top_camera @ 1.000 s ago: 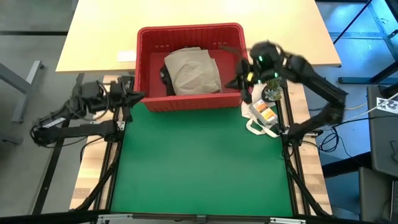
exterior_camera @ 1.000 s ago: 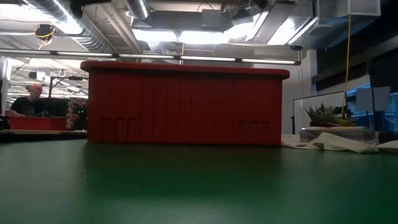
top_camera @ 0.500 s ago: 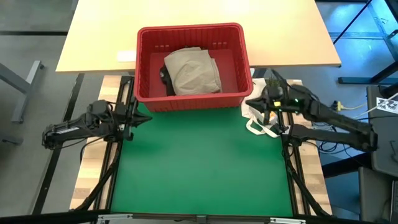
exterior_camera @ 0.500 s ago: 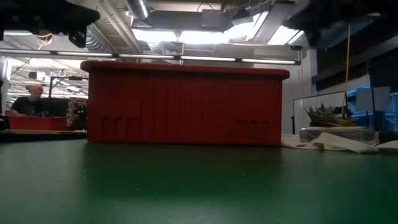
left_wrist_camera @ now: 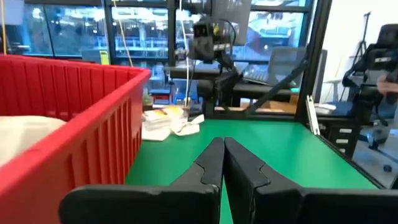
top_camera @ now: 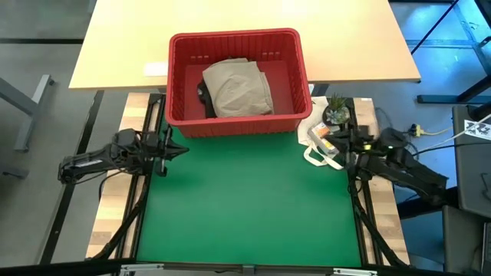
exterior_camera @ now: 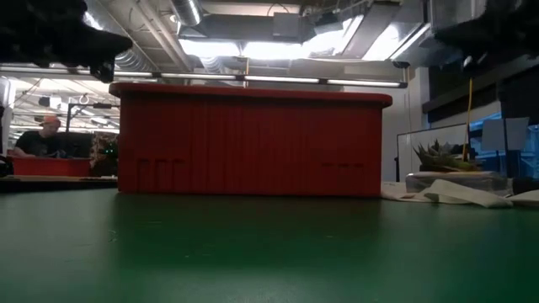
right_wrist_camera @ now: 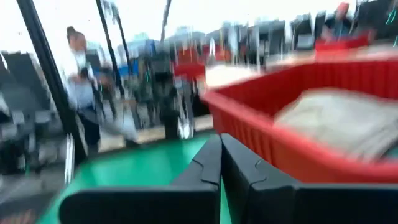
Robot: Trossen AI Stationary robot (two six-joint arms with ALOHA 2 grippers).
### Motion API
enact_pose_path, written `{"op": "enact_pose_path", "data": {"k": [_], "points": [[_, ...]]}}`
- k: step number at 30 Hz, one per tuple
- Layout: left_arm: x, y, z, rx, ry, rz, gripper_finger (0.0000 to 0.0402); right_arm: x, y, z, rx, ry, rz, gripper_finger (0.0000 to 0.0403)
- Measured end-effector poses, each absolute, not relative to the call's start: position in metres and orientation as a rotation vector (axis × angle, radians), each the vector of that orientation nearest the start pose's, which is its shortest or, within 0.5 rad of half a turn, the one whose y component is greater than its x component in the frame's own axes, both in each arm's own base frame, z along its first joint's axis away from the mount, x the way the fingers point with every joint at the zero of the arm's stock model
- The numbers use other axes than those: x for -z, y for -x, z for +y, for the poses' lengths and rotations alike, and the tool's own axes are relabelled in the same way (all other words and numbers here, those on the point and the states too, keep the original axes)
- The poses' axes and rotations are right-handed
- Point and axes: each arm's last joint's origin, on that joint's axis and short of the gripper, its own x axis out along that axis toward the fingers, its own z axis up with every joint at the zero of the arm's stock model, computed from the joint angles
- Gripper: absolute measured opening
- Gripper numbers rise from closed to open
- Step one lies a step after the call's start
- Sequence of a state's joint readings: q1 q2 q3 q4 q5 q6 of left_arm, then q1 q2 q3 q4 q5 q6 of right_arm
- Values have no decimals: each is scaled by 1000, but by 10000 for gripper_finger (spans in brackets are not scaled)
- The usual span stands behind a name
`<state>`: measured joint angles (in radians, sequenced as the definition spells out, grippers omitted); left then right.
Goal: Fold Laundry from Bin
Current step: Return to Home Position
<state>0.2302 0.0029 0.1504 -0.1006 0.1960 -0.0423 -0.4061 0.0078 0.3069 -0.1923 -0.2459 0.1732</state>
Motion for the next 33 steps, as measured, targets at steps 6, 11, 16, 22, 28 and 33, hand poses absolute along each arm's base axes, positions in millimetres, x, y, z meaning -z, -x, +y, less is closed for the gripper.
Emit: {"op": "enact_pose_path", "data": {"k": [6,11,16,22,28,33], "points": [[-185,-92,16,-35,26,-77,2,-234,-70,-23,159,-165,8,7],[-175,-95,17,-47,21,-103,6,-231,-71,-23,160,-168,-25,7],[-175,-96,17,-62,5,-102,8,-207,-83,-28,149,-155,-113,7],[-173,-96,18,-78,-72,-73,8,-174,-92,-31,129,-186,-95,7],[-167,-96,22,-210,-86,-3,8,-171,-93,-31,121,-142,-59,7],[-165,-96,23,-234,-84,14,8,-170,-93,-31,124,-63,-40,7]]}}
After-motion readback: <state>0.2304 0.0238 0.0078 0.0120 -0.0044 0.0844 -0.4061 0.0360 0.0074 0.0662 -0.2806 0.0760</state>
